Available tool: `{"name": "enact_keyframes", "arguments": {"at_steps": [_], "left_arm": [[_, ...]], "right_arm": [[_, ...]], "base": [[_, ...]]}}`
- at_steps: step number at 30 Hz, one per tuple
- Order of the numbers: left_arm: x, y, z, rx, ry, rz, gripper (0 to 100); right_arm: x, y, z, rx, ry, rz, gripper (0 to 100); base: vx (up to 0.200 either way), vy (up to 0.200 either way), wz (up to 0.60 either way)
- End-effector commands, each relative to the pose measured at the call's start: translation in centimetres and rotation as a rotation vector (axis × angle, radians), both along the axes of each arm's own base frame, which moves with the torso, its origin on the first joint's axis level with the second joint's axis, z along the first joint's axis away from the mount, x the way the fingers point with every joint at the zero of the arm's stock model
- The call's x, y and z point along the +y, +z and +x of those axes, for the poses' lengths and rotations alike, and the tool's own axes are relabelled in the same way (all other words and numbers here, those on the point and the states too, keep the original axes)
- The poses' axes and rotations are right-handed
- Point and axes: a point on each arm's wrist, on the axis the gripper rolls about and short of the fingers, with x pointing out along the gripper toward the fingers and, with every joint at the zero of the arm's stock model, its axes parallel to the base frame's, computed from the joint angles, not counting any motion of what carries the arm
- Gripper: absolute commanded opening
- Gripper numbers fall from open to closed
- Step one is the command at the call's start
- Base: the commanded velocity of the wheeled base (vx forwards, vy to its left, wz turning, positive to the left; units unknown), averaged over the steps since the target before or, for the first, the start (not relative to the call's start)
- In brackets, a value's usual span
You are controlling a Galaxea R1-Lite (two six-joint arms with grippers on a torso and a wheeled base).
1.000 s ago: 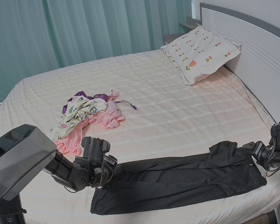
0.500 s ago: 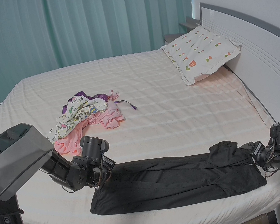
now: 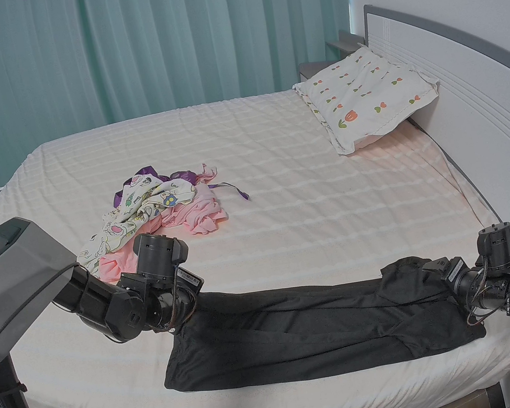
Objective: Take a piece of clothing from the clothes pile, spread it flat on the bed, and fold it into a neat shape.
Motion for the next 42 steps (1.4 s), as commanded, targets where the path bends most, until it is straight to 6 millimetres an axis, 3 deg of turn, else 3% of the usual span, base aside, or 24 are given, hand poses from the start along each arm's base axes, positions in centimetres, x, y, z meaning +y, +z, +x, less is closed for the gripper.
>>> {"name": "enact_keyframes", "arguments": {"at_steps": [1, 12, 17, 18, 27, 35, 42], "left_arm": [[0.3, 1.1, -0.1, -0.029, 0.007, -0.012, 0], [0.3, 1.2, -0.1, -0.030, 0.007, -0.013, 0], [0.3, 1.2, -0.1, -0.032, 0.007, -0.013, 0], [0.3, 1.2, -0.1, -0.032, 0.007, -0.013, 0], [0.4, 1.2, 0.0, -0.033, 0.009, -0.014, 0], [1.0, 1.7, 0.7, -0.060, 0.019, -0.010, 0], [1.7, 3.4, 2.7, -0.137, 0.035, -0.016, 0]], "right_arm": [[0.7, -1.6, 1.4, 0.039, -0.005, 0.018, 100], [3.5, -3.1, 3.2, 0.032, 0.009, -0.037, 100], [3.6, -3.6, 4.1, 0.027, -0.026, -0.067, 100], [3.7, -3.6, 4.3, 0.025, -0.031, -0.070, 0], [3.2, -3.5, 3.5, 0.033, -0.059, -0.119, 0], [1.5, -2.3, 3.9, -0.007, -0.116, -0.108, 0], [-0.6, 0.5, 7.7, -0.157, -0.194, -0.093, 0]], "base": [[0.000, 0.000, 0.00], [0.000, 0.000, 0.00], [0.000, 0.000, 0.00], [0.000, 0.000, 0.00], [0.000, 0.000, 0.00], [0.000, 0.000, 0.00], [0.000, 0.000, 0.00]]}}
